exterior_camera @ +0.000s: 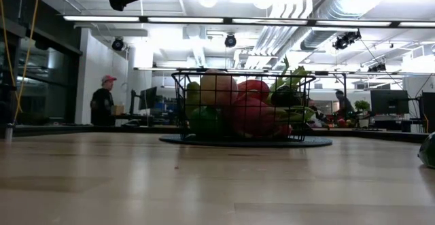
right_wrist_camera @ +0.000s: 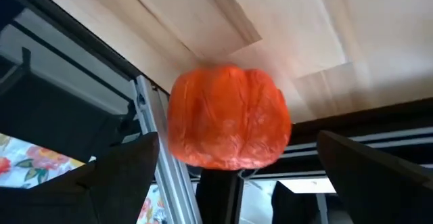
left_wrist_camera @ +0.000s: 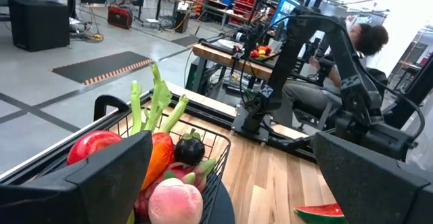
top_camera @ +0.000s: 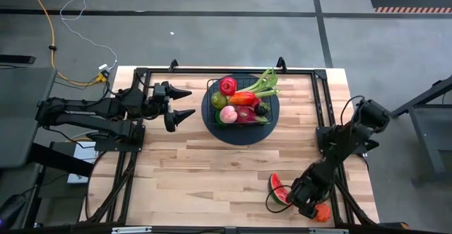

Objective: Build produce basket
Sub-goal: Put the pumpkin into the wire basket

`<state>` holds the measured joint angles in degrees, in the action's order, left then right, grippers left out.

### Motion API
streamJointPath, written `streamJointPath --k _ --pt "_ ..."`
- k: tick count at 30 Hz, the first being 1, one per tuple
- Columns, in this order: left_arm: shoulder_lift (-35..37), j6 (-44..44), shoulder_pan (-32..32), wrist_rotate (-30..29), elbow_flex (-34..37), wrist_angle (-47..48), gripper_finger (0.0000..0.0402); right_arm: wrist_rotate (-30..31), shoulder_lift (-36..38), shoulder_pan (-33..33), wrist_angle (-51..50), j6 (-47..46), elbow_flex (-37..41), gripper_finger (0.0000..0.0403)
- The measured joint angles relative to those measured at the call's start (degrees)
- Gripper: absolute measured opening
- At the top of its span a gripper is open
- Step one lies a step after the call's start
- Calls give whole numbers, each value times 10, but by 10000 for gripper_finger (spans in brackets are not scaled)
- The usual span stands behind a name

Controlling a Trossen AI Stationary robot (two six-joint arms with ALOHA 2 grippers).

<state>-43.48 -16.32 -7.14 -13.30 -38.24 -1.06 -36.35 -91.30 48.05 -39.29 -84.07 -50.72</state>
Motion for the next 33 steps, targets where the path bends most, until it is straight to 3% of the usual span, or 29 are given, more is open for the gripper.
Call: streamJointPath --k 16,26,33 --pt "0 0 0 0 0 0 397 -8 -74 40 46 0 0 390" --pt "0 0 0 -10 0 0 397 -14 -81 42 47 1 0 387" --pt "0 0 0 -10 0 0 397 -42 -81 42 47 18 0 323"
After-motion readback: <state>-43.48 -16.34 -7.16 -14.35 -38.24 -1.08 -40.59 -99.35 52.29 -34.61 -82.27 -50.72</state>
